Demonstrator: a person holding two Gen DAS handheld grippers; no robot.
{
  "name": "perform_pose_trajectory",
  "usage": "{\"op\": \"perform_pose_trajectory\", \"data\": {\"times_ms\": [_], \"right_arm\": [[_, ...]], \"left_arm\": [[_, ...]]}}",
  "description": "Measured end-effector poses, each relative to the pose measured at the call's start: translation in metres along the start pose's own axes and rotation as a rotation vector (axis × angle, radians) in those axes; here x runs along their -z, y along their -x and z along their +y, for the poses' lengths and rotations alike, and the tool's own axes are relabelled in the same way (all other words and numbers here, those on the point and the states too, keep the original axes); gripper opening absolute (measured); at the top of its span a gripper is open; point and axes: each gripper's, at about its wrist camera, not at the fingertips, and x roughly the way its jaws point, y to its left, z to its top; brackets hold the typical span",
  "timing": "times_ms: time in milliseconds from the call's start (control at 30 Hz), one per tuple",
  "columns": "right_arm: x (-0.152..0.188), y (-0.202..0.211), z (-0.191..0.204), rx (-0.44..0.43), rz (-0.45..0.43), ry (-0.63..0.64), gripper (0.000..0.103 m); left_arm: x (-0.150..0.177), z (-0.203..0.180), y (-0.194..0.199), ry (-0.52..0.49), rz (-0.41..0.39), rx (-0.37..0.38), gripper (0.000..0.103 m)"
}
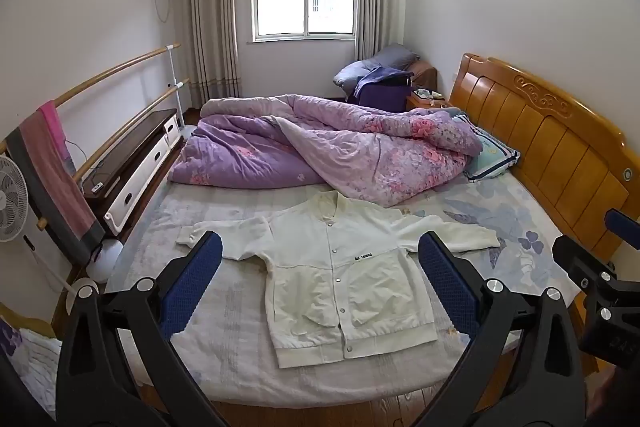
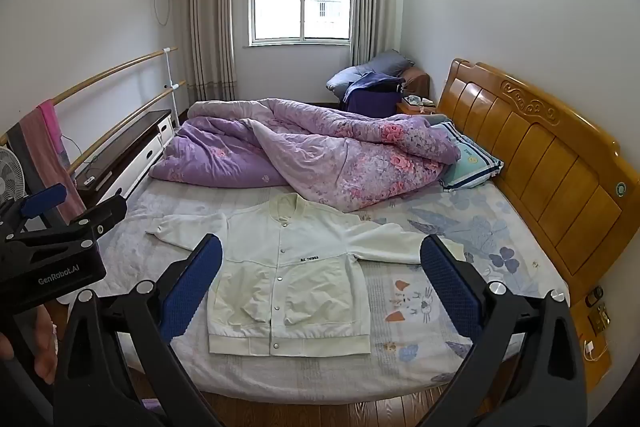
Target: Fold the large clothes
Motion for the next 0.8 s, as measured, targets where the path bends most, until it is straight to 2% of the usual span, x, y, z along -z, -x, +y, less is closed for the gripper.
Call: {"op": "perform_pose_trajectory", "data": {"times_ms": [800], "right_arm": [[-0.0023,-0.0023,0.0043,-0.009,0.006,-0.004,0.096]], "left_arm": [[-0.0002,0.0009,-0.0004,0.006,0.005,0.003,0.098]]}}
